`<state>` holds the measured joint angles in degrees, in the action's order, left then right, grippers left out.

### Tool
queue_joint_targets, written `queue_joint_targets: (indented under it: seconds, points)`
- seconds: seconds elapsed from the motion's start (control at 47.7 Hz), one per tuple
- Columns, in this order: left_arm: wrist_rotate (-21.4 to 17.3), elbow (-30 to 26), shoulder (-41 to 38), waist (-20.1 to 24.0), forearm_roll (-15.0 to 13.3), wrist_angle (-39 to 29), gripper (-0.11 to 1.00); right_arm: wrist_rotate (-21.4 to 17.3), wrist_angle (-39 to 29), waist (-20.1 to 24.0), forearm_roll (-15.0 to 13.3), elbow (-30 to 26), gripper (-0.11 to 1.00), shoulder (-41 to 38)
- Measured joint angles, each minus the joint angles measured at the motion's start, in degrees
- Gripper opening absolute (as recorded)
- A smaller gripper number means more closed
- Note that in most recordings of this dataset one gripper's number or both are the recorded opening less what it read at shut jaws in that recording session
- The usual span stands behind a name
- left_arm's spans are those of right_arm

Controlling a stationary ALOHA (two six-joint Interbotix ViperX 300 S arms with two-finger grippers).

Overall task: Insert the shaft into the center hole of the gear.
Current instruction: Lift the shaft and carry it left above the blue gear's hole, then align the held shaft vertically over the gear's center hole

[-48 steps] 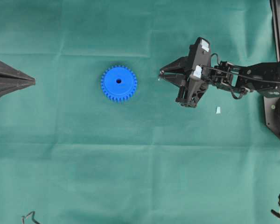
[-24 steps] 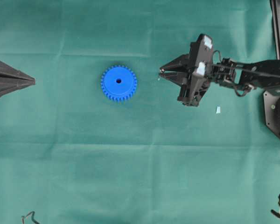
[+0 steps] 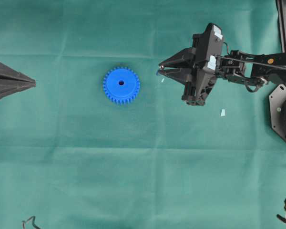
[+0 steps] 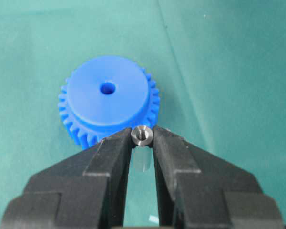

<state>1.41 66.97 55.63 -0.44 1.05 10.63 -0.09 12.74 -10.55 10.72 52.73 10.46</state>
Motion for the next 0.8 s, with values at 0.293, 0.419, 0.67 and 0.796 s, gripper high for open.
queue_joint_targets:
  seconds: [0.293,0.419,0.67,0.796]
  points:
    - [0.0,-0.2,0.0,0.0,-0.1,0.1,0.00,0.4,-1.2,2.0,-0.1,-9.2,0.16,-7.8]
    - [0.0,-0.4,0.1,0.0,0.0,0.1,0.00,0.4,-2.0,2.5,-0.3,-13.9,0.16,-11.4]
    - [0.0,-0.5,0.1,0.0,0.0,0.1,0.00,0.4,-3.5,2.5,-1.0,-19.1,0.16,-15.6]
    - [0.0,-0.5,0.1,0.1,0.0,0.1,0.00,0.4,-2.8,2.5,-1.0,-19.3,0.16,-17.3]
